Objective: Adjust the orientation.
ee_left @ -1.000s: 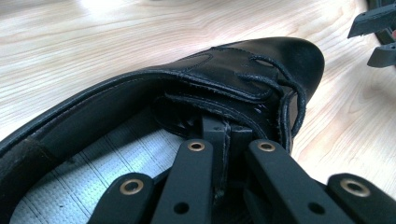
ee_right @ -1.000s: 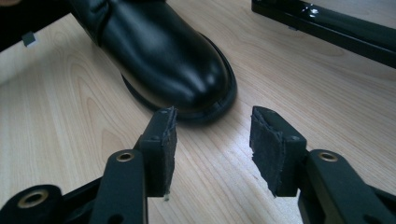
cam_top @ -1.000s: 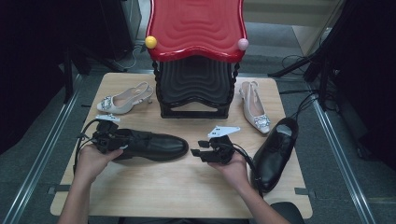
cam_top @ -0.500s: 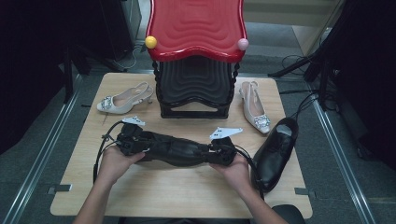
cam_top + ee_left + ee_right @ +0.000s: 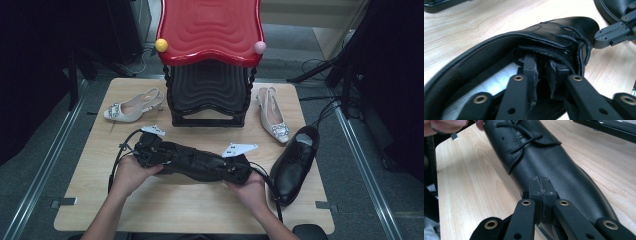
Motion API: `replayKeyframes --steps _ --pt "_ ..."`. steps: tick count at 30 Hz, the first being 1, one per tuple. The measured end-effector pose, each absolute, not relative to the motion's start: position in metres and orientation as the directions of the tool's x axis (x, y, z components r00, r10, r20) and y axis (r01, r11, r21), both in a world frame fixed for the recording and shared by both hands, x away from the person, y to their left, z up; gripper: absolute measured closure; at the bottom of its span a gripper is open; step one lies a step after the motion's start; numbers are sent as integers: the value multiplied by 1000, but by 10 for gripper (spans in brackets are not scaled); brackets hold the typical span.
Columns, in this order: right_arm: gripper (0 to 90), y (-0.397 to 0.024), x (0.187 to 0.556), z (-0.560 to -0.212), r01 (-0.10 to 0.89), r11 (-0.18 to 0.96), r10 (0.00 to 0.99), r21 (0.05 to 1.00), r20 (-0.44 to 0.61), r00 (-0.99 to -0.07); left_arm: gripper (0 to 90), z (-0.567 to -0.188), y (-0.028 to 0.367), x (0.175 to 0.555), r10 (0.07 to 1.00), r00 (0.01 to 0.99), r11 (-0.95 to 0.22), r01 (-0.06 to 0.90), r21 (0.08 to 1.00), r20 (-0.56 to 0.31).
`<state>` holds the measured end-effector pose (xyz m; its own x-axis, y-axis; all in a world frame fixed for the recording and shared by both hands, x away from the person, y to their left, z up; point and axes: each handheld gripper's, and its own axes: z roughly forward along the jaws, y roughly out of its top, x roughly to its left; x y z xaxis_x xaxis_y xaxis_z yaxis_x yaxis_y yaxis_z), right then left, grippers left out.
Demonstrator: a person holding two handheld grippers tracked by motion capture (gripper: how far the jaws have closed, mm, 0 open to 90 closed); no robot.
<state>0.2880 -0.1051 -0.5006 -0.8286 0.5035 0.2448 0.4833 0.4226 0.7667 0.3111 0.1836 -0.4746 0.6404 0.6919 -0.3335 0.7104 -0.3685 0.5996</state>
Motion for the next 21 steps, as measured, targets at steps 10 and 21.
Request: replayKeyframes --steps 10,21 --pt "900 -94 282 -508 474 466 486 747 232 -843 473 -456 208 308 712 623 -337 709 620 -324" --pt "900 -96 289 -509 472 473 507 744 209 -836 385 -437 226 299 748 601 -307 688 658 -280"
